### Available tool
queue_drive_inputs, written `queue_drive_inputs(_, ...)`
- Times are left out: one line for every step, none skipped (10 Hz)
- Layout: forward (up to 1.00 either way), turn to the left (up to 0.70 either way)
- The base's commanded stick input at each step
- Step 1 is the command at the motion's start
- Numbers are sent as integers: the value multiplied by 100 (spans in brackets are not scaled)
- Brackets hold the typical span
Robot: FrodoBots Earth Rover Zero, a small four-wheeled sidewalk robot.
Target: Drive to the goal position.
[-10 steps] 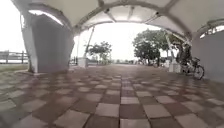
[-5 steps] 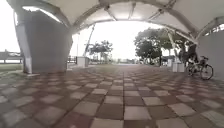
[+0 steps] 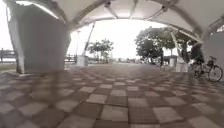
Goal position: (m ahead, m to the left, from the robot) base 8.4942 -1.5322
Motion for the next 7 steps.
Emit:
queue_drive_inputs(85,0)
queue_drive_inputs(85,0)
queue_drive_inputs(85,0)
queue_drive_inputs(85,0)
queue_drive_inputs(85,0)
queue_drive_inputs(85,0)
queue_drive_inputs(85,0)
